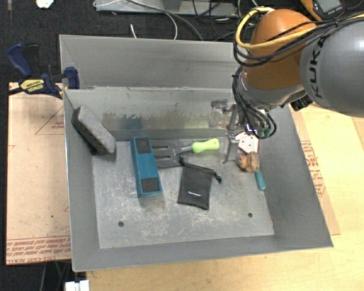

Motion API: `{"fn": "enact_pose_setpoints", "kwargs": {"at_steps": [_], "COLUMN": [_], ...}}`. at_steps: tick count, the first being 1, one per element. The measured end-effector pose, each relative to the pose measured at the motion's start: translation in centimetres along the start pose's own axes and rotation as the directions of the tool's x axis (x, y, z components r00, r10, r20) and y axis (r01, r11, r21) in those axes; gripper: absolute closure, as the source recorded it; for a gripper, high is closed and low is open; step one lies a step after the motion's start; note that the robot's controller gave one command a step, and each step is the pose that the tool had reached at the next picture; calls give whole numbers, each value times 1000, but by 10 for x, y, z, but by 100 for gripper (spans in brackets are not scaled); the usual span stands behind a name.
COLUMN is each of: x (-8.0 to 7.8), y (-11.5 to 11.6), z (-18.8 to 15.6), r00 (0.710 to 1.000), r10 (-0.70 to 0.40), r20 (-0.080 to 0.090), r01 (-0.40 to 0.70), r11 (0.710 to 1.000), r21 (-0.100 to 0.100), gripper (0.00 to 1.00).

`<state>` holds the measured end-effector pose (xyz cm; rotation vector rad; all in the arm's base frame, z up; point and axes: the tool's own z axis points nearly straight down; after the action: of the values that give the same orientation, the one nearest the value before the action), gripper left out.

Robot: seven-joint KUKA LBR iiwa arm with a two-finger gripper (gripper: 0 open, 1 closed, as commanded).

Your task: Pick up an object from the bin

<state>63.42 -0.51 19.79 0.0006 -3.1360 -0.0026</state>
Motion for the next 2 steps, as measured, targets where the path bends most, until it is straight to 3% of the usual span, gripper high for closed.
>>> {"fn": "enact_pose_setpoints", "kwargs": {"at_steps": [1,2], "x": [-1,0], "y": [0,17], "z": [-5,30], "r00": [1000,998], "r10": [0,62], "r20": [8,9], "r01": [0,-62], "r11": [1000,998], "r21": [0,-2], "gripper": [0,0]}}
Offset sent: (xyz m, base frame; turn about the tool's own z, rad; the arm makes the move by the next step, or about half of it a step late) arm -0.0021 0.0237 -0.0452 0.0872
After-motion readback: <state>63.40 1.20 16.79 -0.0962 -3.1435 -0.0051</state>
